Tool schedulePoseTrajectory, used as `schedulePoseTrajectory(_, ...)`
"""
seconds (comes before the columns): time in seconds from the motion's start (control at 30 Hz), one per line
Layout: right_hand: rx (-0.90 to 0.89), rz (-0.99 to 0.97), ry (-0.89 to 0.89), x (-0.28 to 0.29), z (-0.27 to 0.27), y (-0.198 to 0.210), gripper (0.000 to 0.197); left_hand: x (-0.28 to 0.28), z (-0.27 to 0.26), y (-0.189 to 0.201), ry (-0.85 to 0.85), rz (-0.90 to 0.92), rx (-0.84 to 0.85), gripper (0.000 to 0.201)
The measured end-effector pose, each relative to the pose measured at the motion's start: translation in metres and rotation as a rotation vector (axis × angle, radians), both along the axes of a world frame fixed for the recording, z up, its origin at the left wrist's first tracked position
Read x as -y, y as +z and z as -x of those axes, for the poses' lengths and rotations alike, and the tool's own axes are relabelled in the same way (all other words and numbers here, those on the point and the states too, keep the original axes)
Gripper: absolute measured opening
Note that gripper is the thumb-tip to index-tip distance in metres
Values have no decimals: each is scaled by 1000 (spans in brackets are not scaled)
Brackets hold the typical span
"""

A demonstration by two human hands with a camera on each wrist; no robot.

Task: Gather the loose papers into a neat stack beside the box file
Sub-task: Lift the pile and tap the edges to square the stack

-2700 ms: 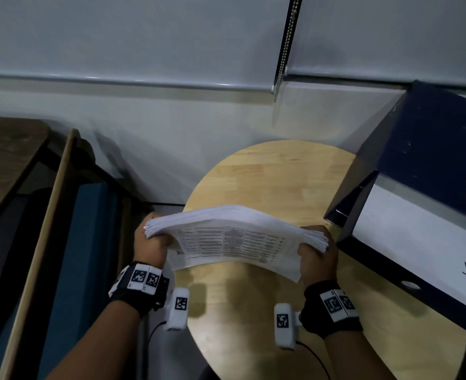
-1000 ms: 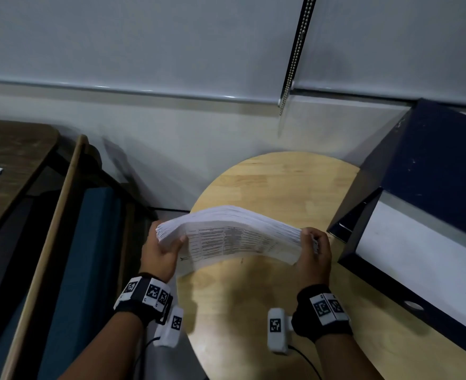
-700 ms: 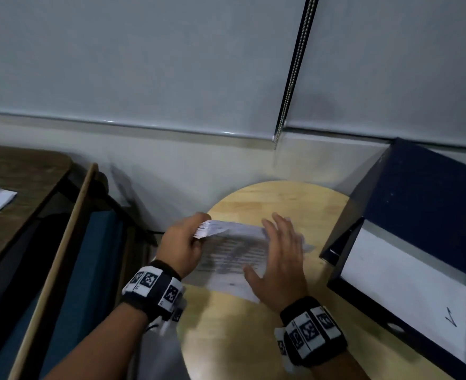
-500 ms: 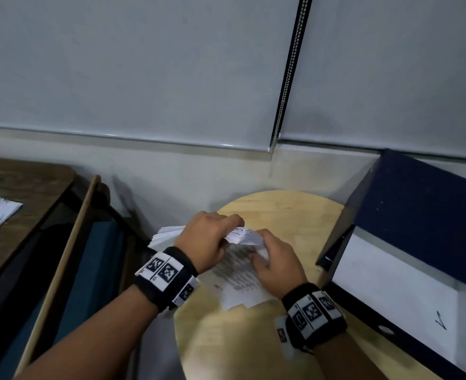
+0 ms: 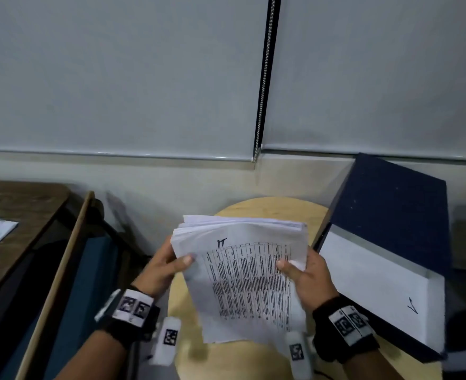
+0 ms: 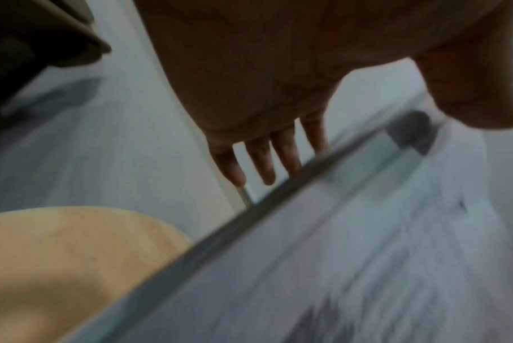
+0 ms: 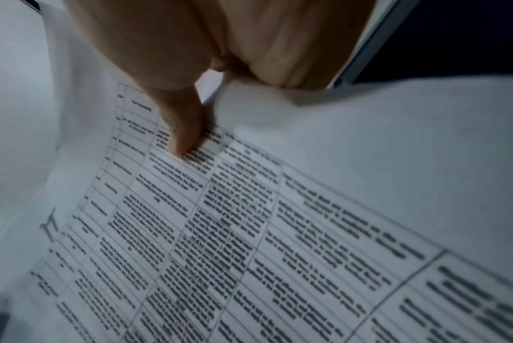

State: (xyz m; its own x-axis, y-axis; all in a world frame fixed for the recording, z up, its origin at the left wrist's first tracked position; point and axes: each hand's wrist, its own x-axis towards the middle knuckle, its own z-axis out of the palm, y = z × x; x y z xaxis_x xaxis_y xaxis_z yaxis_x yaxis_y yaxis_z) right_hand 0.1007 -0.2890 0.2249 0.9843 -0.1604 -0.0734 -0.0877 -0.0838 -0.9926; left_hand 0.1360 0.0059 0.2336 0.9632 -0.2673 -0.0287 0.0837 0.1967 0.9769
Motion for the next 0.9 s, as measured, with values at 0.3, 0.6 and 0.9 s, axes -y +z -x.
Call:
schedulePoseTrajectory(0.3, -20, 117, -106, -7, 19, -25, 31, 77, 36, -26, 451, -259, 91, 43)
schedulePoseTrajectory(0.6, -44, 229, -55, -7, 32, -34, 59, 70, 47, -51, 465, -400, 75, 50)
schedulePoseTrajectory(0.9, -102, 196, -68, -6, 25, -18, 65, 78, 46, -35, 498, -341, 52, 29)
